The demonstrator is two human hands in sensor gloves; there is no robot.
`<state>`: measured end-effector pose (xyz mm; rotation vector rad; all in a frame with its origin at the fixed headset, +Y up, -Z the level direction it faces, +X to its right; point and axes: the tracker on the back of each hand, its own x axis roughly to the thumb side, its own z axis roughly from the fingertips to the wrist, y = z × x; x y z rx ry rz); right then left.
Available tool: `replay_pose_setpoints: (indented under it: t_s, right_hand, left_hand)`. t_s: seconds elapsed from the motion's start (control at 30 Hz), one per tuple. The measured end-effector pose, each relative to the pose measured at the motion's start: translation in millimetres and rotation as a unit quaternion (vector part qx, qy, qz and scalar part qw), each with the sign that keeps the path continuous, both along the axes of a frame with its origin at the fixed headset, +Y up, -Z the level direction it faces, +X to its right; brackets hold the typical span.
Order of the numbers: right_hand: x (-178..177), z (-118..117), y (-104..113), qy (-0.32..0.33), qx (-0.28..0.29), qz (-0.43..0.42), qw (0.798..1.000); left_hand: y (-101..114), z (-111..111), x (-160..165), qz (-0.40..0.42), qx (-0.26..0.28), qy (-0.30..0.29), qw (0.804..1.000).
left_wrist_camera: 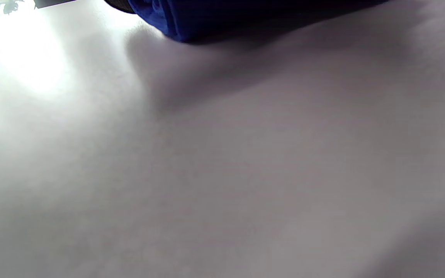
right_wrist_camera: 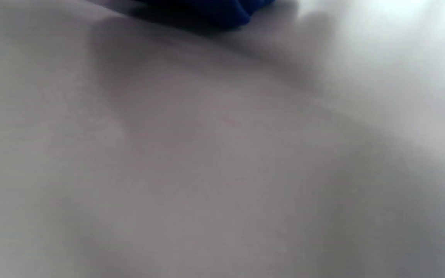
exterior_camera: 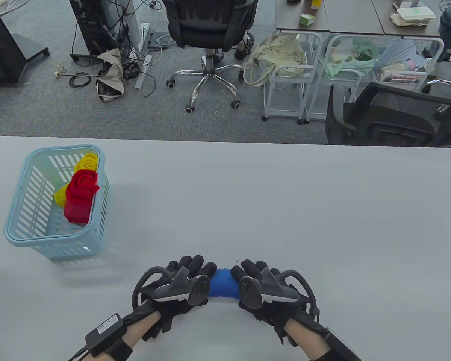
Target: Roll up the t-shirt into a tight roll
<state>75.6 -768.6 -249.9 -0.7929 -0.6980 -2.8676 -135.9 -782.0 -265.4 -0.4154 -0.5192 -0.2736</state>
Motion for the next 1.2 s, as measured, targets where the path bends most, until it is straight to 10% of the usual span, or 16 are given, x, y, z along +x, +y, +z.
replay_pose_setpoints:
  t_s: [0.37, 0.8, 1.2]
  right_hand:
    - [8, -5, 6, -0.021, 0.035, 0.029, 0.999]
    - [121, -36, 26, -0.31, 0.089, 0.083, 0.943]
    - [105, -28, 28, -0.218, 0.006, 0.003, 0.976]
  left_hand:
    - [13, -4, -10, -0.017, 0.077, 0.026, 0.997]
    - [39, -14, -49, 0.03, 0.123, 0.101, 0.987]
    - [42, -17, -54, 0.014, 0.146, 0.123, 0.981]
